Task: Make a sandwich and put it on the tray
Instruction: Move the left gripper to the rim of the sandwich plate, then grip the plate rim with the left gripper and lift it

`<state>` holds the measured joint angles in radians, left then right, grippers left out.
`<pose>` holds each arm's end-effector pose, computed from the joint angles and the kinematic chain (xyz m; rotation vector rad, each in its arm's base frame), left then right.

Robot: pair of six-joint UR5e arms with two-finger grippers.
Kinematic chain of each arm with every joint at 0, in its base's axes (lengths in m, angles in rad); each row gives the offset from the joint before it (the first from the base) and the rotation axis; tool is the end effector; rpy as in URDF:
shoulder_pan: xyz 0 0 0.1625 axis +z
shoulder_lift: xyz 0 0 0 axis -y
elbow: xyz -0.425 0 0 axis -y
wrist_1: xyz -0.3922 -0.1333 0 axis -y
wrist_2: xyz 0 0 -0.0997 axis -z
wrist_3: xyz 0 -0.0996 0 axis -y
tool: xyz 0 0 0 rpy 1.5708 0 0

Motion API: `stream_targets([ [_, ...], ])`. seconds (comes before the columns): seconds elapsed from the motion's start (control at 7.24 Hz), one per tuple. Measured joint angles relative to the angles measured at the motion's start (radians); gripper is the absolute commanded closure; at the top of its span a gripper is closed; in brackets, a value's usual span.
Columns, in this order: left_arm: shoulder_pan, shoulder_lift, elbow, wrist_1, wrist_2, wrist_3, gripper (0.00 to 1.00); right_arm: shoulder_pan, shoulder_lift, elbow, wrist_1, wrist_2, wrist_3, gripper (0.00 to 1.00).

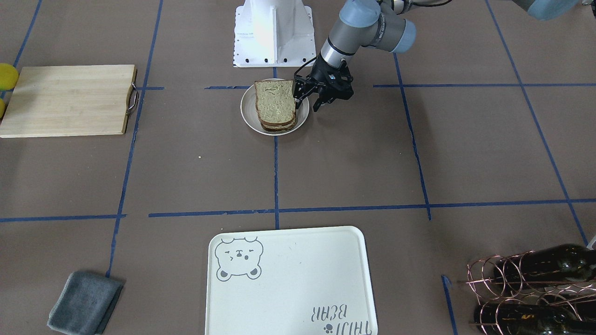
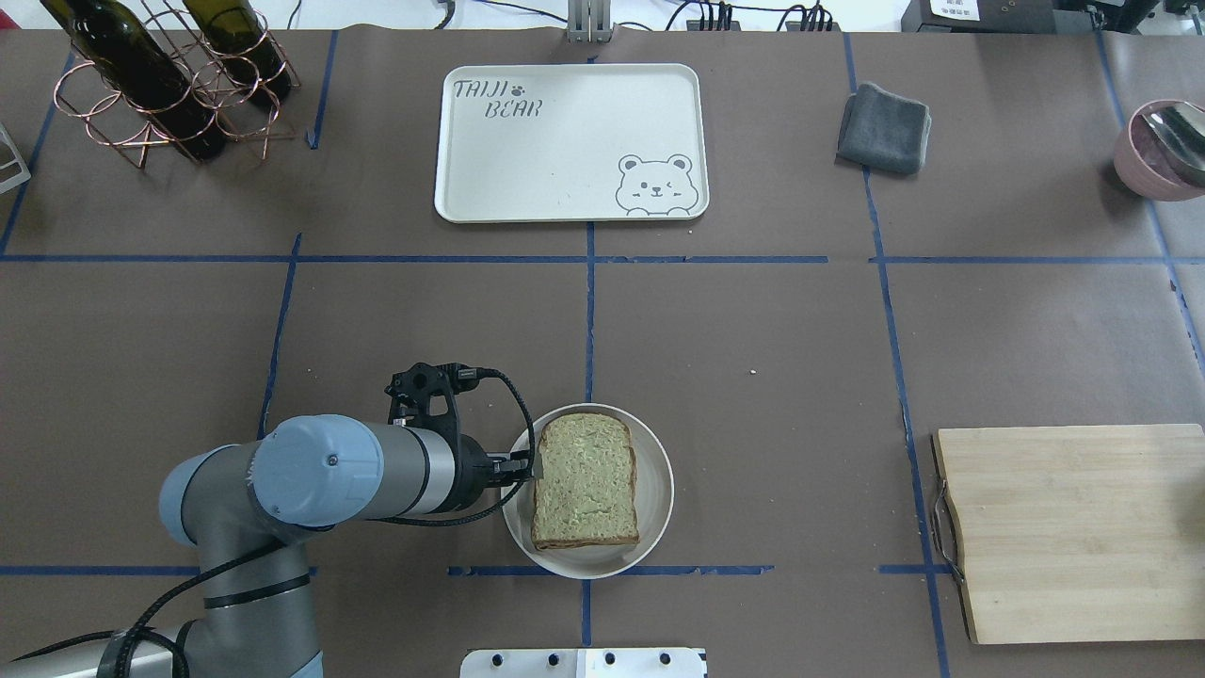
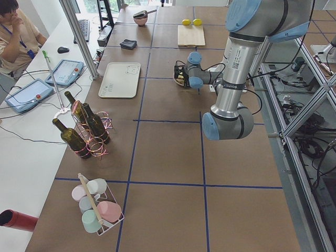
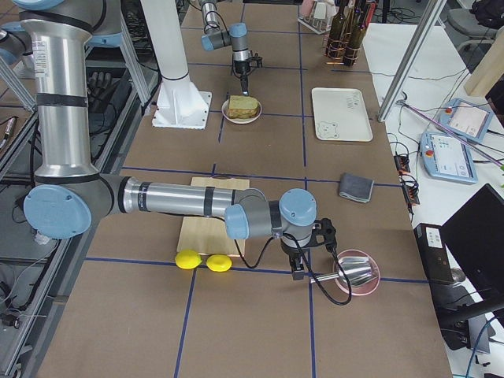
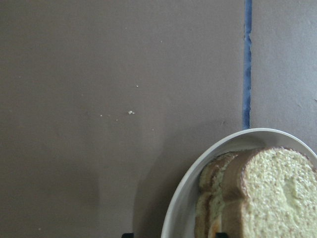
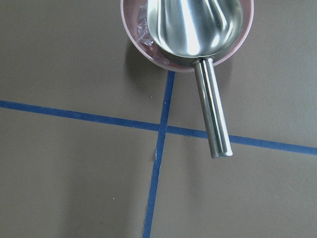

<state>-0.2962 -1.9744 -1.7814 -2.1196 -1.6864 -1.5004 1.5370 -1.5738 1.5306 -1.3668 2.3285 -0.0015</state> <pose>0.5553 -0.2968 0.2750 0.1113 1.1616 -0.1324 0.0479 -0.5025 0.6599 0.1408 -0.7586 -0.0944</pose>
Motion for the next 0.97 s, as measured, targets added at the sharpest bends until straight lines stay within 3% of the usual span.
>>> stream_targets([
  [0.14,0.006,-0.002,0.015,-0.017,0.001,0.0,0.61,0.0,0.0,0.002,0.0,0.0,0.0,0.0],
  [0.41,0.01,0.005,0.018,-0.027,0.0,0.0,0.66,0.0,0.0,0.004,0.0,0.001,0.0,0.0],
  [0.97,0.01,0.011,-0.001,-0.028,-0.008,0.006,0.62,0.0,0.001,0.005,0.0,0.004,0.0,0.0],
])
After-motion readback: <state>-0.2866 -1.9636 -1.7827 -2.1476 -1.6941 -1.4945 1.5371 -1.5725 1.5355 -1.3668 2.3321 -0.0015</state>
